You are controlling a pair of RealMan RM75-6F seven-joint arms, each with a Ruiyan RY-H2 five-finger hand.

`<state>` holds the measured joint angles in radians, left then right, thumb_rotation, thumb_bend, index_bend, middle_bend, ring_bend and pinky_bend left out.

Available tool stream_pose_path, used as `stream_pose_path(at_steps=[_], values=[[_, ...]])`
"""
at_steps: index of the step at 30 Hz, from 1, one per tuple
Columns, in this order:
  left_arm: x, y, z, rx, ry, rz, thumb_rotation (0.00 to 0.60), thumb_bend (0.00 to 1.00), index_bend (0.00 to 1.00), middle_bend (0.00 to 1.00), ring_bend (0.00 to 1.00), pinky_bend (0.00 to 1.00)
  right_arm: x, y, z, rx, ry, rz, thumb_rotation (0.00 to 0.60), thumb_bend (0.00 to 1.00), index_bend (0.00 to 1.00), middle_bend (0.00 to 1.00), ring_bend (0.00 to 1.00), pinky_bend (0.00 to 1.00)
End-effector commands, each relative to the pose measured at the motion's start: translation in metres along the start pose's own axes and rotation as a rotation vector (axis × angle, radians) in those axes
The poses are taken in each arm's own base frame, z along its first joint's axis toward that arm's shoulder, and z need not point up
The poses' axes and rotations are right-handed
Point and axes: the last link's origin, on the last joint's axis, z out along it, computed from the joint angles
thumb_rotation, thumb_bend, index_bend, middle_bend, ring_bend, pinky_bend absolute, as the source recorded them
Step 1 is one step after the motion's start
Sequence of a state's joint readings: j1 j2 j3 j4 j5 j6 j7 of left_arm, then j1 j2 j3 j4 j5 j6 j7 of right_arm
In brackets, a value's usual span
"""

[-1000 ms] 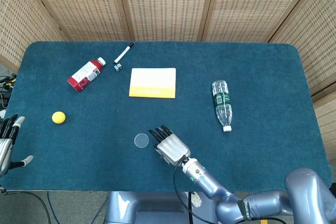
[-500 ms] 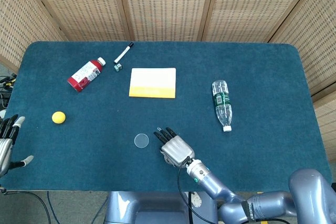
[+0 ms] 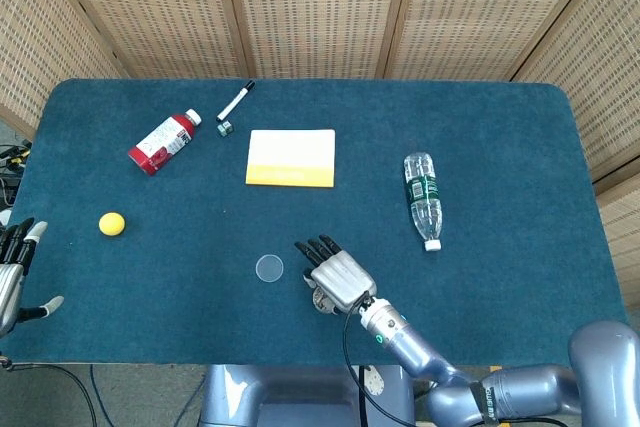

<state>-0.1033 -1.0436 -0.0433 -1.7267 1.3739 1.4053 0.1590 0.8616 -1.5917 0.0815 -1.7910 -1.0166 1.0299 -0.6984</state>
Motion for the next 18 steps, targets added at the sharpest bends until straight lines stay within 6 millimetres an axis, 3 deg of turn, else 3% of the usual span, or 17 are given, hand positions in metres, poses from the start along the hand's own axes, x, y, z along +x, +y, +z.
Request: stream_pose_path(at_steps=[1, 4, 6, 8, 10, 18], values=[[0.001, 0.000, 0.000, 0.000, 0.003, -0.003, 0.600, 0.00, 0.00, 0.00, 0.00, 0.00, 0.029, 0.016, -0.011, -0.040, 0.085, 0.034, 0.600, 0.26, 0.45, 0.00, 0.00, 0.01], [0.003, 0.000, -0.002, -0.003, 0.010, -0.007, 0.600, 0.00, 0.00, 0.00, 0.00, 0.00, 0.043, 0.040, -0.029, -0.086, 0.130, 0.020, 0.600, 0.26, 0.45, 0.00, 0.00, 0.01], [0.003, 0.000, -0.003, -0.007, 0.013, -0.009, 0.600, 0.00, 0.00, 0.00, 0.00, 0.00, 0.045, 0.057, -0.043, -0.103, 0.143, 0.004, 0.600, 0.23, 0.38, 0.00, 0.00, 0.01], [0.004, 0.000, -0.004, -0.011, 0.016, -0.009, 0.600, 0.00, 0.00, 0.00, 0.00, 0.00, 0.045, 0.076, -0.060, -0.116, 0.168, 0.019, 0.600, 0.12, 0.16, 0.00, 0.00, 0.00], [0.004, 0.000, -0.005, -0.017, 0.020, -0.010, 0.600, 0.00, 0.00, 0.00, 0.00, 0.00, 0.040, 0.102, -0.080, -0.153, 0.221, 0.034, 0.600, 0.04, 0.03, 0.00, 0.00, 0.00], [0.007, 0.005, -0.018, -0.048, 0.045, -0.012, 0.600, 0.00, 0.00, 0.00, 0.00, 0.00, 0.010, 0.170, -0.155, -0.286, 0.330, 0.082, 0.600, 0.00, 0.00, 0.00, 0.00, 0.00]])
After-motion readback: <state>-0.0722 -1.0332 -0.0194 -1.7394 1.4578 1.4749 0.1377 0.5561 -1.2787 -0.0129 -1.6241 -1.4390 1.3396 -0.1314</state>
